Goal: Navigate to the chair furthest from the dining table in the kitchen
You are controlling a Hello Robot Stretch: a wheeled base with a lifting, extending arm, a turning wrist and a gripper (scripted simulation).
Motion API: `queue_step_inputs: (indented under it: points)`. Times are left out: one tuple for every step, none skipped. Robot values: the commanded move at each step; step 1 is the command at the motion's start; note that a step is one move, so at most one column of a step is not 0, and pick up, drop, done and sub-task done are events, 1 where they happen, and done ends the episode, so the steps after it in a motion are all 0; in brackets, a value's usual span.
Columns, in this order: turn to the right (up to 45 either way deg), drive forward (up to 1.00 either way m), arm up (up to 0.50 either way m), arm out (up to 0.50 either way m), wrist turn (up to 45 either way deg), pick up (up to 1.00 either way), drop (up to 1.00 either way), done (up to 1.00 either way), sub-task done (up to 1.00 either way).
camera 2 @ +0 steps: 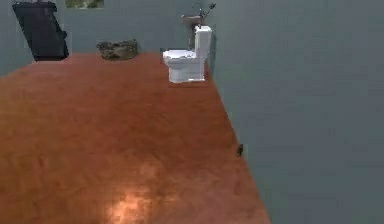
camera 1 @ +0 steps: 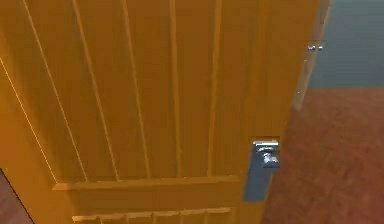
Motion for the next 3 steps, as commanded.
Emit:
queue_step_inputs:
  points:
    - [-45.0, 0.0, 0.0, 0.0, 0.0, 0.0, 0.0, 0.0, 0.0]
    - [-45.0, 0.0, 0.0, 0.0, 0.0, 0.0, 0.0, 0.0, 0.0]
    - [-15.0, 0.0, 0.0, 0.0, 0.0, 0.0, 0.0, 0.0, 0.0]
